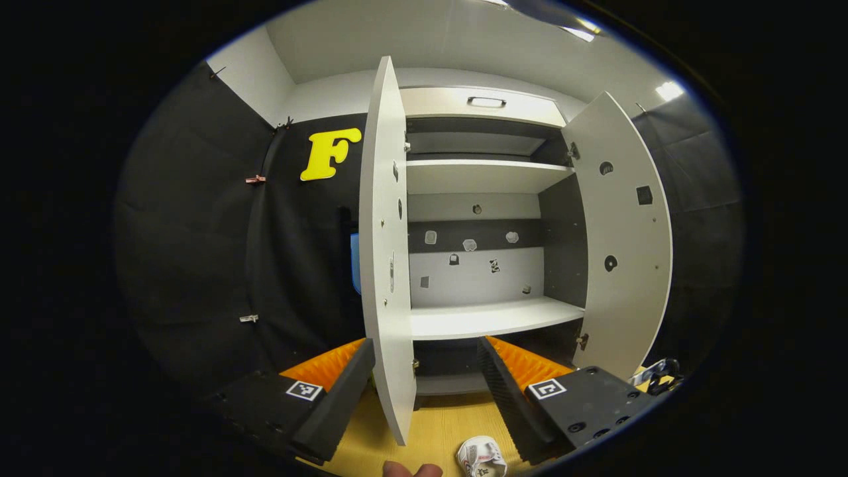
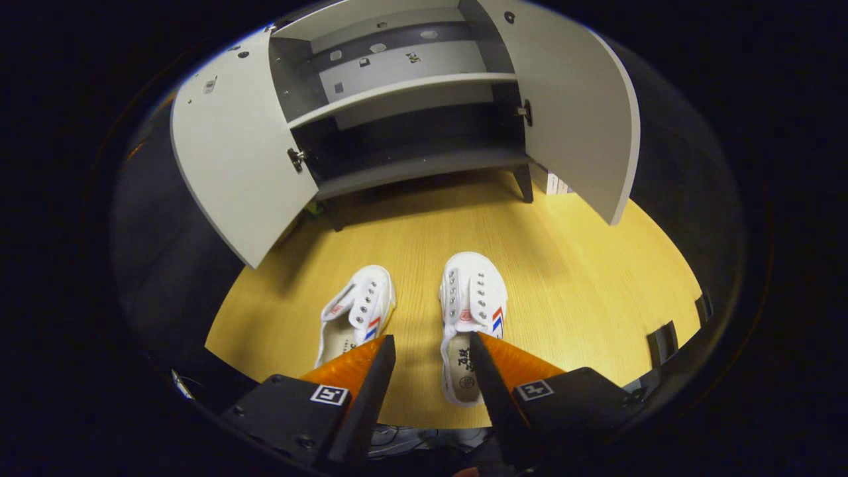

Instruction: Grab one shoe with the right hand and put it into the shoe cabinet, grab the other shoe with the left hand and put it into the shoe cabinet; then close the right door with the right hand and the left door with the left hand.

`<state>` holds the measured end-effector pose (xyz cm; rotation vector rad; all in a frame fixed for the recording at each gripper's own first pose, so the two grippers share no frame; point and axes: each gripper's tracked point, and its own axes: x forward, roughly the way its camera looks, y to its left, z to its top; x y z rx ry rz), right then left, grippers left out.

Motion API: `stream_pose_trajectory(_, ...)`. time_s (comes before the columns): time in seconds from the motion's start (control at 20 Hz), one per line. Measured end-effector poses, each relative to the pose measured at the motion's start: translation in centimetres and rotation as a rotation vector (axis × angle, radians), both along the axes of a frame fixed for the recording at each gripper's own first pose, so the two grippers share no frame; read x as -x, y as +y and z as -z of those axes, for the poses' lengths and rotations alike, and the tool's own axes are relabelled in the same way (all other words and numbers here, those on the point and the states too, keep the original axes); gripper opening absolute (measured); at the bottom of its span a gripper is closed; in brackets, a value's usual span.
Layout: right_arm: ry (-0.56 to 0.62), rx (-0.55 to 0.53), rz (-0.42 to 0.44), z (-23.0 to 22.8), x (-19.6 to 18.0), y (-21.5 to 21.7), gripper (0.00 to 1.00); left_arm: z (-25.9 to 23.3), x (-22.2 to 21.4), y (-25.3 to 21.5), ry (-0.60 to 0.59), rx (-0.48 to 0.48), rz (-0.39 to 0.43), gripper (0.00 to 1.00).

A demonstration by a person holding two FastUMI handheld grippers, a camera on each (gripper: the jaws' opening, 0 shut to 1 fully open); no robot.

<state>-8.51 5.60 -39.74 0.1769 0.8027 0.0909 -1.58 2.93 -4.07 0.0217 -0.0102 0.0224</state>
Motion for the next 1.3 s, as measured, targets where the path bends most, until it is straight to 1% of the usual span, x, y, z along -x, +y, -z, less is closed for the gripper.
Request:
stream_pose_trajectory(0.15, 0.042, -0.008, 0.005, 3.6, -0.7, 0.4, 0.76, 0.8, 0.1, -0.2, 0.015, -0.006, 0.013, 0.96)
stream_pose_trajectory(0.25, 0.032, -0.012, 0.021, 5.3, -1.7, 0.8, 0.76, 1.3, 0.1, 0.0, 0.026, -0.002, 0.015, 0.96)
stream_pose_trajectory(0.4, -0.025, 0.032, 0.057, 6.8, -3.4, 0.6, 0.57, 1.4, 0.2, 0.1, 0.031, -0.010, 0.015, 0.97)
stream_pose_trajectory(0.45, -0.044, 0.057, 0.060, 7.3, -3.9, 0.6, 0.55, 1.5, 0.3, 0.1, 0.030, -0.015, 0.017, 0.96)
stream_pose_trajectory(0.55, -0.077, 0.105, 0.056, 8.1, -4.9, 0.3, 0.54, 1.7, 0.5, 0.3, 0.034, -0.022, 0.020, 0.96)
stream_pose_trajectory(0.6, -0.084, 0.113, 0.063, 8.2, -5.3, 0.1, 0.51, 1.9, 0.6, 0.4, 0.039, -0.021, 0.019, 0.96)
stream_pose_trajectory(0.65, -0.099, 0.116, 0.079, 8.1, -5.9, 0.0, 0.54, 2.1, 0.7, 0.7, 0.045, -0.018, 0.015, 0.96)
stream_pose_trajectory(0.8, -0.091, 0.096, 0.110, 8.8, -8.0, -0.3, 0.51, 2.8, 1.4, 1.4, 0.064, -0.025, -0.002, 0.96)
stream_pose_trajectory(0.85, -0.078, 0.056, 0.087, 8.3, -8.0, 0.5, 0.34, 2.8, 1.6, 1.7, 0.063, -0.038, -0.011, 0.96)
stream_pose_trajectory(0.9, -0.060, 0.059, 0.078, 8.6, -8.0, 0.9, 0.18, 2.6, 1.7, 2.0, 0.060, -0.051, -0.017, 0.96)
stream_pose_trajectory(0.95, -0.055, 0.064, 0.058, 9.2, -8.4, 1.0, 0.19, 2.7, 1.9, 2.2, 0.058, -0.058, -0.021, 0.96)
stream_pose_trajectory(1.0, -0.045, 0.071, 0.042, 8.7, -8.1, 0.9, 0.10, 2.5, 2.0, 2.3, 0.059, -0.056, -0.024, 0.96)
stream_pose_trajectory(1.05, -0.036, 0.072, 0.044, 8.4, -7.9, 0.6, 0.10, 2.5, 2.2, 2.2, 0.059, -0.051, -0.025, 0.96)
stream_pose_trajectory(1.1, -0.047, 0.054, 0.060, 7.4, -8.3, 0.4, 0.06, 2.4, 2.2, 2.2, 0.058, -0.045, -0.026, 0.96)
stream_pose_trajectory(1.2, -0.071, 0.031, 0.069, 5.4, -8.6, 0.0, 0.06, 2.2, 2.2, 2.2, 0.057, -0.034, -0.029, 0.96)
stream_pose_trajectory(1.3, -0.102, 0.007, 0.055, 2.5, -8.7, 0.1, 0.06, 1.7, 2.3, 1.8, 0.050, -0.023, -0.027, 0.96)
